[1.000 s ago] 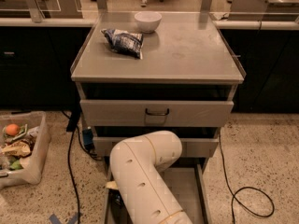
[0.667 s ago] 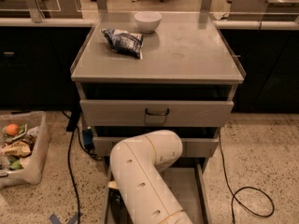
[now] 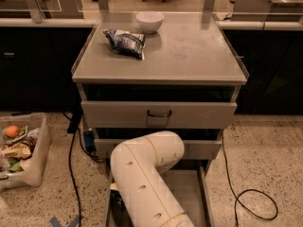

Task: Pick pepsi can from bottom drawer and place on counter

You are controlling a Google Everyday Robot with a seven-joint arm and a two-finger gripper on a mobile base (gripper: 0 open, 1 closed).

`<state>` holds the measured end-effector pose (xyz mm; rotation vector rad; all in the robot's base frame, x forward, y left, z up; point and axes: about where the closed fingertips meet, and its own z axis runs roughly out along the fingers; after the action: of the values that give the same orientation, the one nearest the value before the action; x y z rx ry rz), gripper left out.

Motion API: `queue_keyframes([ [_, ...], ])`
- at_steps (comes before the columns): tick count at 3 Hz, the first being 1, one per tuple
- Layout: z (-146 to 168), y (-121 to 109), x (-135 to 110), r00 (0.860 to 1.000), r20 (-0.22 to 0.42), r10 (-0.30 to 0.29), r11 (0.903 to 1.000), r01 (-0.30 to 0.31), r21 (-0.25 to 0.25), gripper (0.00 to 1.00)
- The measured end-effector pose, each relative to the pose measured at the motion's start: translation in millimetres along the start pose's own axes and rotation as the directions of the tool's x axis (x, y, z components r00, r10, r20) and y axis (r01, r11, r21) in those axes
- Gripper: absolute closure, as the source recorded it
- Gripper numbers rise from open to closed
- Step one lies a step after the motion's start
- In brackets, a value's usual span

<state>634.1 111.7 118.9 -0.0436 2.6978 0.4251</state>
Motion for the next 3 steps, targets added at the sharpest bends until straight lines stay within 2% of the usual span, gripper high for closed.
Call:
queue_keyframes([
  [3,-0.1,-2.8,-2.5,1.000,-0.003,0.000,0.9999,0.000,0.012,0.00],
])
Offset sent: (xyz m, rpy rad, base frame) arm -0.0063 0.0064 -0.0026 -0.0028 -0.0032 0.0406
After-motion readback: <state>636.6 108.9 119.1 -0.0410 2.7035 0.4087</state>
